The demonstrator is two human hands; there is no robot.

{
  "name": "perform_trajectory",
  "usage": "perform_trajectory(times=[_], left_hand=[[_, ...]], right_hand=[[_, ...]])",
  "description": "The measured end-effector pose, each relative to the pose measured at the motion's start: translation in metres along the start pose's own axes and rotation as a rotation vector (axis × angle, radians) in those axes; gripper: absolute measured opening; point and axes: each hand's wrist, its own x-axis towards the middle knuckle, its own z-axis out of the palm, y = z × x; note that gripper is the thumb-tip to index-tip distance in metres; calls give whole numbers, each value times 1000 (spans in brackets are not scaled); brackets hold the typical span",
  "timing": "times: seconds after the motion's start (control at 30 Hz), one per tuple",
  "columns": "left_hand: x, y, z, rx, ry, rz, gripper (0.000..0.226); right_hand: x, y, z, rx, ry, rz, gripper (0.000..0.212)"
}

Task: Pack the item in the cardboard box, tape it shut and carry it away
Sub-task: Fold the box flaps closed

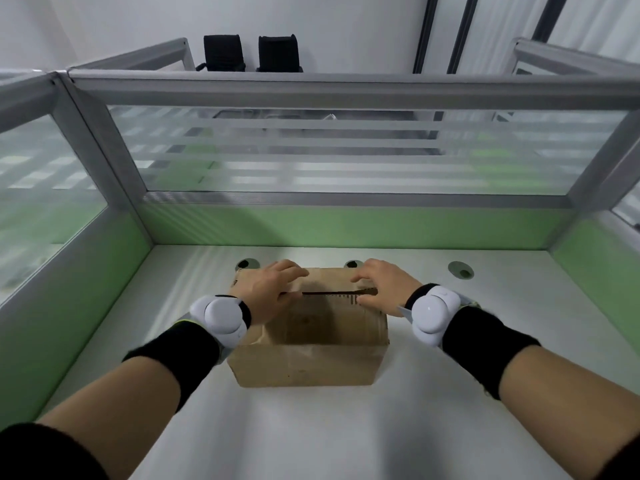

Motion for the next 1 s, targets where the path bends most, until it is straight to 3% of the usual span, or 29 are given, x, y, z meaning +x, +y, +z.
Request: perform_trajectory(times=[0.57,1.0], left_hand=[[3,-12,52,-151,50,-40,39],[2,-9,53,-122,25,-82,41]], right_hand=[[12,16,41,71,9,42,47],[13,13,38,84,5,56,45]])
